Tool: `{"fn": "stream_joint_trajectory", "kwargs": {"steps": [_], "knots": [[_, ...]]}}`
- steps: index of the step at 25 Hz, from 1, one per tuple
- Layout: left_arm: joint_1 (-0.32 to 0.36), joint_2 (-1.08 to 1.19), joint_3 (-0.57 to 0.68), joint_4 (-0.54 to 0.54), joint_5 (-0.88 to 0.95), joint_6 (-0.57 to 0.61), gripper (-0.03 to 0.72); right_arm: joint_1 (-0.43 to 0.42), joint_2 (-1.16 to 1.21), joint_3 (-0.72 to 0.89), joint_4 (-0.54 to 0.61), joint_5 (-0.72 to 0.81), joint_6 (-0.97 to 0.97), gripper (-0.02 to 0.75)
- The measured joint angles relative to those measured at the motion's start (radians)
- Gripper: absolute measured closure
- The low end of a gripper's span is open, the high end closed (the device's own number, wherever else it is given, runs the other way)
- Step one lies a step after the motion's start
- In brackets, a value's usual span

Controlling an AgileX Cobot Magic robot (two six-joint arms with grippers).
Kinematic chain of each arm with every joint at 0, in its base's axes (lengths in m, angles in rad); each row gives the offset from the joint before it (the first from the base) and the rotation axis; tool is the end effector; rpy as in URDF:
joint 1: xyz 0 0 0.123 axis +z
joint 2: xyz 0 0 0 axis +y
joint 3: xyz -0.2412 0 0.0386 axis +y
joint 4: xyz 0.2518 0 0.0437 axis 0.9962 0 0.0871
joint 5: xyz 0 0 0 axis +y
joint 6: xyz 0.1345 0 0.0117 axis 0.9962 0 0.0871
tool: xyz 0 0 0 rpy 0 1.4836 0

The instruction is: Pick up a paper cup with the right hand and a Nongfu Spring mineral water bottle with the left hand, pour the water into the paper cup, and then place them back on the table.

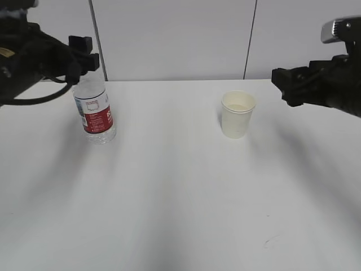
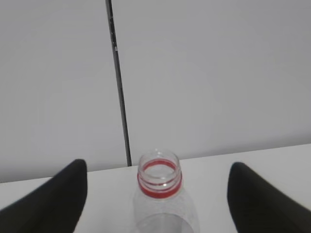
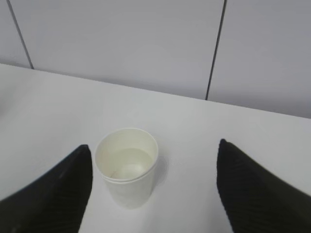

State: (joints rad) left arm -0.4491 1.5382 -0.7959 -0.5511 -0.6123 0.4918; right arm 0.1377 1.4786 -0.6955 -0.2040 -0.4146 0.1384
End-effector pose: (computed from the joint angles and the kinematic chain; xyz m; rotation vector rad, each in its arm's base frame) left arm 0.3543 -0.1257 0.2124 0.1698 1.6731 -0.0607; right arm 0.3496 0.0596 0.1817 -0.2296 1.8468 0.1377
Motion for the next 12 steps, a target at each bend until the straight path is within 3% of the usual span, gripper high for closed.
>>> {"fn": "stream_joint_trajectory", "kwargs": {"steps": [6, 12], "knots": [[0.027, -0.136, -0.037, -0.117, 0.187, 0.076, 0.144, 0.000, -0.024, -0.174, 0.000, 0.365, 0.004, 0.144], [0.150, -0.226, -0.122, -0.131, 0.583, 0.093, 0.144, 0.000, -0.024, -0.344, 0.022, 0.689, 0.008, 0.144]]}}
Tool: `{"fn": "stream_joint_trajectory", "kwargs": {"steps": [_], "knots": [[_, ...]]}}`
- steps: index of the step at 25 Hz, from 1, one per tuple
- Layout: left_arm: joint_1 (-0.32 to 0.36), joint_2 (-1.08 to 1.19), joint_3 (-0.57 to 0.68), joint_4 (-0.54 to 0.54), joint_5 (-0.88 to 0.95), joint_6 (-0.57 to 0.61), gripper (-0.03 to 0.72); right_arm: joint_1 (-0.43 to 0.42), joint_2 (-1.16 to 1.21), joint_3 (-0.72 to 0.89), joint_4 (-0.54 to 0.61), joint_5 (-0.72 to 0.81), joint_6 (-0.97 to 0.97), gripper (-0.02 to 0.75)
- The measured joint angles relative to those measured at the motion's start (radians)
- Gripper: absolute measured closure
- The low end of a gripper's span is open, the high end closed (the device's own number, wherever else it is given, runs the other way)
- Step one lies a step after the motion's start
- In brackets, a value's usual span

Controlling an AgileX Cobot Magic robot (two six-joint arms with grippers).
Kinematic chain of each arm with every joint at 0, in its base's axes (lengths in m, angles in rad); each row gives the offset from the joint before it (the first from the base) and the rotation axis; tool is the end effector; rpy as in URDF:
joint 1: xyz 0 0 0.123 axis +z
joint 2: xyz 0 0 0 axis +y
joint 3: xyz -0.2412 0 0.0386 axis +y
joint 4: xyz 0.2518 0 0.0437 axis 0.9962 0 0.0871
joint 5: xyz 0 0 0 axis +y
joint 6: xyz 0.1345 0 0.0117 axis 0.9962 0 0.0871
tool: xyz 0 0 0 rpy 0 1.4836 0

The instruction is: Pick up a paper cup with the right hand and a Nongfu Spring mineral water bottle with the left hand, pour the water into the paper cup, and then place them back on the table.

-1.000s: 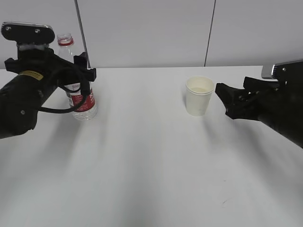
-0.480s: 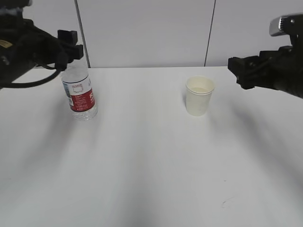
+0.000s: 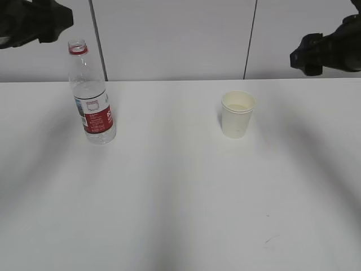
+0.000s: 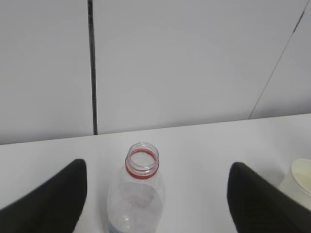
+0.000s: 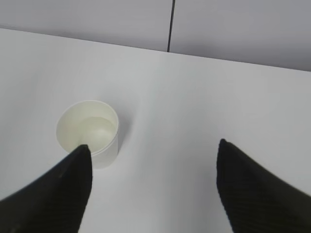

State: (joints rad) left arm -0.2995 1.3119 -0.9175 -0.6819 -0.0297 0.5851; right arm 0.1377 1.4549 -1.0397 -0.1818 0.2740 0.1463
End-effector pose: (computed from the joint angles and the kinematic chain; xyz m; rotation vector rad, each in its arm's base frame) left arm 0.3393 -0.1022 0.2718 0.1757 1.8545 -0.2577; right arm 0.3673 0.0442 0.2295 -0.1523 2.1623 0.0094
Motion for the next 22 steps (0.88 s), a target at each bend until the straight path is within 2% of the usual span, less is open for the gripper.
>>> {"fn": "stream_joint_trajectory", "kwargs": {"steps": [7, 11, 15, 22], "knots": [[0.162, -0.042, -0.091, 0.040, 0.400, 0.001, 0.144, 0.000, 0.000, -0.140, 0.057, 0.268, 0.001, 0.145], [0.233, -0.034, -0.136, 0.152, 0.650, -0.060, 0.144, 0.000, 0.000, -0.213, 0.104, 0.438, 0.001, 0.145], [0.255, -0.002, -0.178, 0.349, 0.856, -0.217, 0.144, 0.000, 0.000, -0.265, 0.132, 0.590, 0.001, 0.146], [0.258, 0.067, -0.191, 0.571, 1.155, -0.437, 0.144, 0.000, 0.000, -0.289, 0.142, 0.810, 0.001, 0.146]]}}
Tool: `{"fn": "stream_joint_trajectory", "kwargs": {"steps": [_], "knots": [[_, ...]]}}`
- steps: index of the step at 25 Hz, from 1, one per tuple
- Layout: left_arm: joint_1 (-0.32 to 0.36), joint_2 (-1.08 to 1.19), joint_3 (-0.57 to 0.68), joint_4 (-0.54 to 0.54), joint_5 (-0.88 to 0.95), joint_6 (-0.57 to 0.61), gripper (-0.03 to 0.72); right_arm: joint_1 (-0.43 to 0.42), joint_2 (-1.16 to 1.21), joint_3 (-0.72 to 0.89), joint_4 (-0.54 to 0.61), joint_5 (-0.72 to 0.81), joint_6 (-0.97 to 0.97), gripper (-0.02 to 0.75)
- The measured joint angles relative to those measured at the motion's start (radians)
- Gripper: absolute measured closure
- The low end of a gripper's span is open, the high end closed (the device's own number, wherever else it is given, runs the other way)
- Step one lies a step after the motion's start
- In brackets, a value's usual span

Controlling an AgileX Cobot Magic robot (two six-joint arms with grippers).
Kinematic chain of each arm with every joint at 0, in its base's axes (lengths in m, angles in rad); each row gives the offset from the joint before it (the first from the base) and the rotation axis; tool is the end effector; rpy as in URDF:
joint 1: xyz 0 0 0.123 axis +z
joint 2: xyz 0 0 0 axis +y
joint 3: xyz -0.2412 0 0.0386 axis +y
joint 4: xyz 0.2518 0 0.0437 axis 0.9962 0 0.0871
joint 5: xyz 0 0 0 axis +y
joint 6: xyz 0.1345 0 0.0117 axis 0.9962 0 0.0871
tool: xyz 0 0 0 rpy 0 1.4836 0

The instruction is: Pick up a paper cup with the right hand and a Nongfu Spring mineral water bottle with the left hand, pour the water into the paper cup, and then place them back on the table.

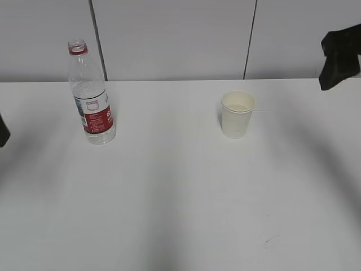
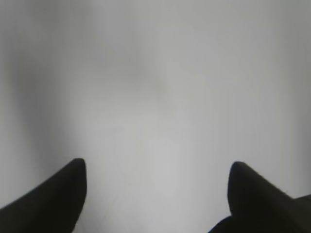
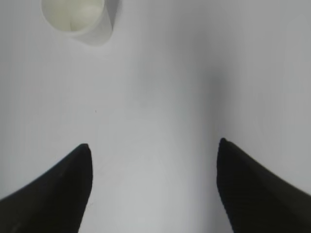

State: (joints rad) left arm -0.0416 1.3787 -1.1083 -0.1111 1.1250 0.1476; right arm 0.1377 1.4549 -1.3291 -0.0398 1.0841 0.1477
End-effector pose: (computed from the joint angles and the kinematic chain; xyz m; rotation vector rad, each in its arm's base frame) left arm 0.2805 -0.0252 0.2123 0.2216 2.8625 -0.1328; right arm 0.3218 0.0398 0.2572 -0.0008 2.6924 0.0347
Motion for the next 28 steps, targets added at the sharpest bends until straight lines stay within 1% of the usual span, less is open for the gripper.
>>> {"fn": "stream_joint_trajectory", "kwargs": {"steps": [4, 6, 8, 12, 19, 25, 28], "knots": [[0.000, 0.008, 0.000, 0.168, 0.092, -0.105, 0.144, 0.000, 0.000, -0.004, 0.034, 0.112, 0.000, 0.147], [0.001, 0.008, -0.001, 0.225, 0.097, -0.148, 0.144, 0.000, 0.000, -0.004, 0.051, 0.138, -0.007, 0.147], [0.001, 0.008, -0.003, 0.252, 0.097, -0.180, 0.144, 0.000, 0.000, -0.004, 0.055, 0.143, -0.011, 0.147], [0.001, 0.008, -0.004, 0.246, 0.099, -0.227, 0.144, 0.000, 0.000, -0.004, 0.067, 0.146, -0.015, 0.147], [0.001, -0.017, -0.004, 0.159, 0.100, -0.232, 0.144, 0.000, -0.031, 0.007, 0.076, 0.146, -0.019, 0.147], [0.001, -0.166, -0.004, 0.139, 0.105, -0.232, 0.144, 0.000, -0.201, 0.130, 0.095, 0.148, -0.021, 0.147], [0.001, -0.284, -0.004, 0.162, 0.113, -0.232, 0.144, 0.000, -0.317, 0.220, 0.097, 0.152, -0.021, 0.147]]}}
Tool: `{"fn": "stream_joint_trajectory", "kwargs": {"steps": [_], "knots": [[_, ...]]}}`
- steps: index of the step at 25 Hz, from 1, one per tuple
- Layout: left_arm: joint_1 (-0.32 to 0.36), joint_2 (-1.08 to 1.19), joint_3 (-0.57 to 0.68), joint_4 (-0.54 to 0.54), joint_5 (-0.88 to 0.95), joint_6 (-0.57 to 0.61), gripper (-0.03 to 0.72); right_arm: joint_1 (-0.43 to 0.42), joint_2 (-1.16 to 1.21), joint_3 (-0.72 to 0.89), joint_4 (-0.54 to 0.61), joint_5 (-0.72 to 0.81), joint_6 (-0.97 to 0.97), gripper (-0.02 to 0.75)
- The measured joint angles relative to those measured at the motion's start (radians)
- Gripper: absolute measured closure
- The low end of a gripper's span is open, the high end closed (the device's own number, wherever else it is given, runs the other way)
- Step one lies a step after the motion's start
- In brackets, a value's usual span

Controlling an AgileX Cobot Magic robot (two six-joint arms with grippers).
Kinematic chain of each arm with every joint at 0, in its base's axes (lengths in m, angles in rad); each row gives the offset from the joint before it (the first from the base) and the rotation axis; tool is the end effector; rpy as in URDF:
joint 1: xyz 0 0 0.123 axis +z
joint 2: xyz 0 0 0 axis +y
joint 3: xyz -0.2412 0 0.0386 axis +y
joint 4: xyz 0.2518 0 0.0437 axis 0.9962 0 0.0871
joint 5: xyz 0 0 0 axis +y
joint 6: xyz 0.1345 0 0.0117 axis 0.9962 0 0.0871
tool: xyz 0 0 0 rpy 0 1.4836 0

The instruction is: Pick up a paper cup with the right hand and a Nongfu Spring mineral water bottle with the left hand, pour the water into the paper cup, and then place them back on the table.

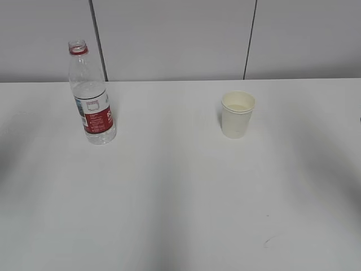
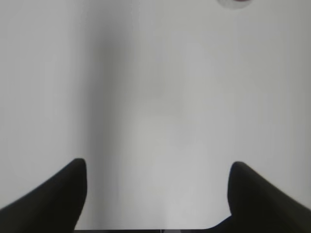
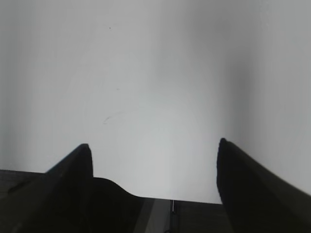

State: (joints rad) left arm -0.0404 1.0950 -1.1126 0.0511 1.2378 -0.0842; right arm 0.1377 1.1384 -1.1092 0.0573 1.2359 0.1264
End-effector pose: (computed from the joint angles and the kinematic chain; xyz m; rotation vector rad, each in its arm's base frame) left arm 0.2321 -0.0029 0.2811 -0.0511 2.7009 0.0327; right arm 0.2353 0.0400 0.2700 -0.0045 2.7558 0.1513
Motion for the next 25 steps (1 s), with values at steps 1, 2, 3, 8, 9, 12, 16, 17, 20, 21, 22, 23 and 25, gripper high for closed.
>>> {"fn": "stream_joint_trajectory", "kwargs": {"steps": [1, 2, 3, 8, 9, 12, 16, 17, 20, 21, 22, 23, 25], "knots": [[0.000, -0.046, 0.001, 0.010, 0.002, 0.000, 0.144, 0.000, -0.044, 0.026, 0.000, 0.001, 0.000, 0.148], [0.000, -0.094, 0.009, 0.016, 0.002, 0.000, 0.144, 0.000, -0.089, 0.057, 0.000, 0.002, 0.000, 0.148], [0.000, -0.134, 0.018, 0.021, 0.005, 0.000, 0.144, 0.000, -0.126, 0.088, 0.000, 0.004, 0.000, 0.148], [0.000, -0.384, 0.121, 0.020, 0.021, 0.000, 0.144, 0.000, -0.358, 0.223, 0.000, 0.011, 0.000, 0.148], [0.000, -0.439, 0.145, 0.020, 0.023, 0.006, 0.144, 0.000, -0.398, 0.241, 0.000, 0.012, 0.000, 0.147], [0.000, -0.599, 0.216, 0.011, 0.030, 0.051, 0.144, 0.000, -0.529, 0.293, 0.000, 0.016, 0.000, 0.147], [0.000, -0.812, 0.309, -0.001, 0.035, 0.095, 0.144, 0.000, -0.675, 0.348, -0.002, 0.020, -0.002, 0.147], [0.000, -0.858, 0.327, -0.004, 0.035, 0.098, 0.144, 0.000, -0.710, 0.363, -0.002, 0.021, -0.005, 0.148], [0.000, -1.011, 0.377, -0.010, 0.044, 0.102, 0.144, 0.000, -0.797, 0.401, -0.003, 0.024, -0.044, 0.147], [0.000, -1.047, 0.387, -0.015, 0.046, 0.104, 0.144, 0.000, -0.828, 0.416, -0.003, 0.024, -0.062, 0.147], [0.000, -1.084, 0.399, -0.021, 0.049, 0.104, 0.144, 0.000, -0.860, 0.431, -0.003, 0.013, -0.076, 0.147], [0.000, -1.106, 0.406, -0.027, 0.056, 0.104, 0.144, 0.000, -0.881, 0.444, -0.003, 0.005, -0.087, 0.147], [0.000, -1.113, 0.417, -0.040, 0.054, 0.111, 0.144, 0.000, -0.924, 0.473, -0.003, -0.021, -0.111, 0.147]]}}
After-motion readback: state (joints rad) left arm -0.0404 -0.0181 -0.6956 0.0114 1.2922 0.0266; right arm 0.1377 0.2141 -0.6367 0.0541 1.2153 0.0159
